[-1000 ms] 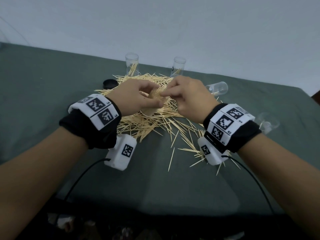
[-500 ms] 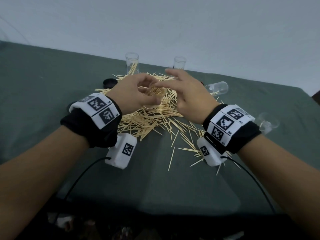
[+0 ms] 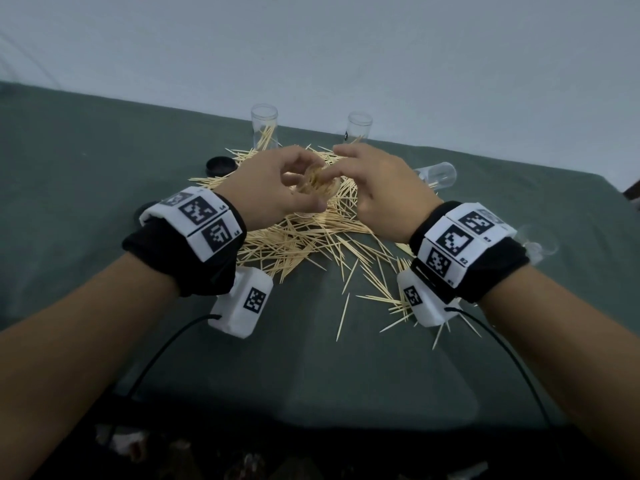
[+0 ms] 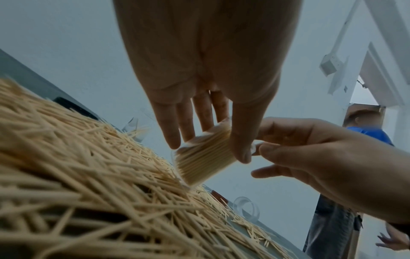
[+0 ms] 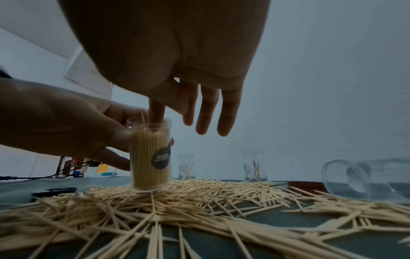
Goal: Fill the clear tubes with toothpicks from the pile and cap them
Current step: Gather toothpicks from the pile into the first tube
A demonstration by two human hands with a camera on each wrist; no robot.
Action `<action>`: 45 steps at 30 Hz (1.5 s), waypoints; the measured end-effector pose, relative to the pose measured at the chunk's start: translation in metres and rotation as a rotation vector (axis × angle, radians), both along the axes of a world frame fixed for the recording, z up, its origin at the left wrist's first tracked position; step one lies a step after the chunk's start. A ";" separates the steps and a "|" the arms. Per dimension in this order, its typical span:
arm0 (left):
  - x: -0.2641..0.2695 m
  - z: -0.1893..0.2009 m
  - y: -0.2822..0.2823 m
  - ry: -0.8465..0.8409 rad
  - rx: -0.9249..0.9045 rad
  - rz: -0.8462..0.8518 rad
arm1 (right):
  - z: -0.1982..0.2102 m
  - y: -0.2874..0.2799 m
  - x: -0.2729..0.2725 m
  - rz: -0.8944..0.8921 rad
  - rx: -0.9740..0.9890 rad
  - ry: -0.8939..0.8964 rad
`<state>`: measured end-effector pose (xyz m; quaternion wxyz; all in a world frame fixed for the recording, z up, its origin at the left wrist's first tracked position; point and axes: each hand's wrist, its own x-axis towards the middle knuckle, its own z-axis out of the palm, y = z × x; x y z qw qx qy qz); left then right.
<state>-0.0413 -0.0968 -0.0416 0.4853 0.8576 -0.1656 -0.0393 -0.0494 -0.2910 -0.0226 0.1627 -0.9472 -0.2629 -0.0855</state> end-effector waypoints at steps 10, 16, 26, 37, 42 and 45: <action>0.001 0.001 0.002 -0.027 0.066 0.059 | 0.007 -0.013 -0.006 -0.149 -0.088 0.232; 0.001 0.001 0.002 -0.028 0.098 0.071 | -0.003 -0.018 -0.011 -0.269 -0.535 0.512; 0.002 -0.001 0.000 -0.021 0.118 0.052 | -0.008 -0.038 -0.006 -0.292 -0.369 0.389; -0.001 0.002 -0.001 -0.009 0.111 0.027 | 0.001 -0.040 -0.018 -0.391 -0.548 0.530; -0.001 0.002 -0.001 0.005 0.108 0.029 | -0.007 -0.035 -0.010 -0.301 -0.424 0.436; -0.001 0.002 0.000 0.003 0.106 0.024 | -0.011 -0.033 -0.006 -0.261 -0.339 0.372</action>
